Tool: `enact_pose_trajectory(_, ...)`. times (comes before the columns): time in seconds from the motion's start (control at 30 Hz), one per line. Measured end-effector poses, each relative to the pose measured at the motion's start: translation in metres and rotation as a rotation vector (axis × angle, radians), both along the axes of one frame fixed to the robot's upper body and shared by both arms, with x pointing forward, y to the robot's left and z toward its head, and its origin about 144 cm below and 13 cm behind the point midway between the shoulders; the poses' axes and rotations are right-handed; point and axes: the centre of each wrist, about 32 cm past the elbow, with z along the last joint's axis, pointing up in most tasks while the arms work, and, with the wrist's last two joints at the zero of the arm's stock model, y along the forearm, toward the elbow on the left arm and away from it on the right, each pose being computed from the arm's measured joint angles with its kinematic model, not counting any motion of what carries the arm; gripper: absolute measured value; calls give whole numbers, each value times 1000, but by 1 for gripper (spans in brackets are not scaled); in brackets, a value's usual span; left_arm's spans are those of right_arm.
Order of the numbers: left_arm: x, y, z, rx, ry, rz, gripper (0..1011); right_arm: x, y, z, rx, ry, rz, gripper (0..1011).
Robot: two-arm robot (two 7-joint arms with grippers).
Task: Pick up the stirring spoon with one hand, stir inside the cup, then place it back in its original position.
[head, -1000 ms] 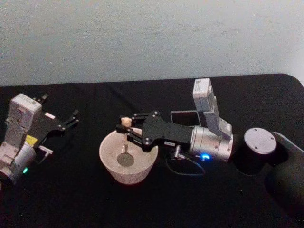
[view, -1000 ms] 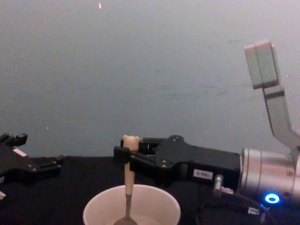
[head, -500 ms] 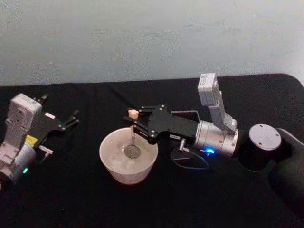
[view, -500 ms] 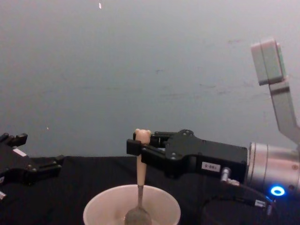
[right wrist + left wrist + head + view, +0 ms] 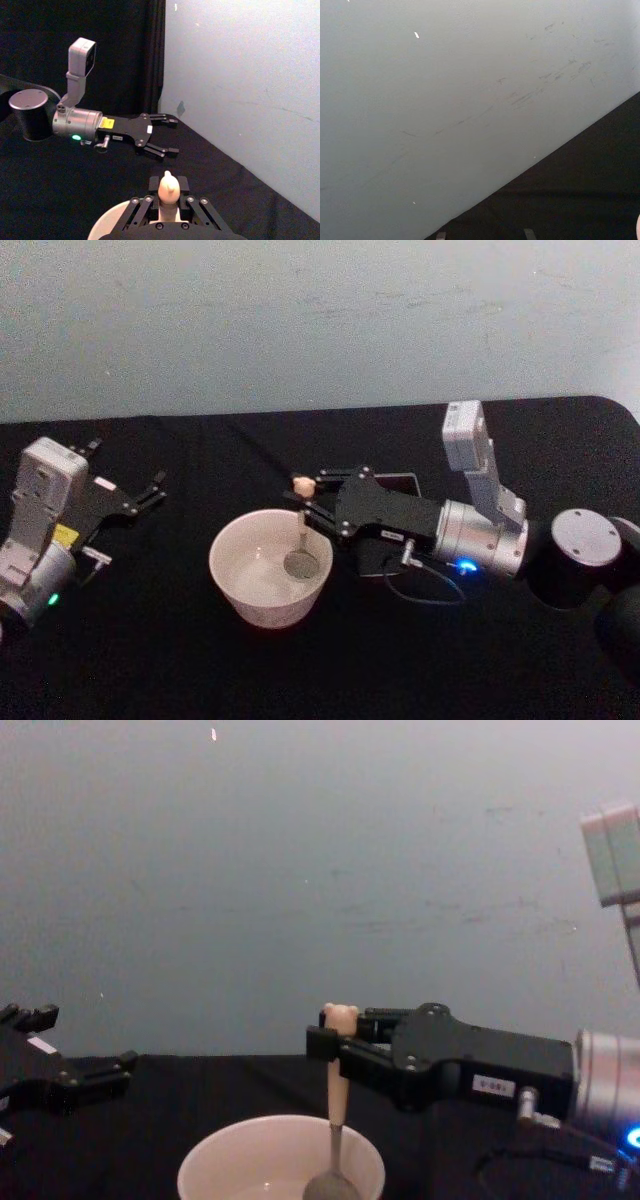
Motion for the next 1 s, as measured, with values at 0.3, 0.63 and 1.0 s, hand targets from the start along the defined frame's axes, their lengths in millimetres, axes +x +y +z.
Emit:
enact_pose_trajectory(0.3,0,0,0,0,0,0,1001,-15,-4,1,9,10,23,211)
enact_pose_trajectory(0.63,0,0,0,0,0,0,1001,-20,11,-1,19,23,82,211)
enact_pose_trajectory(1.0,0,0,0,0,0,0,1001,-1,32,-1,27,11,100,211)
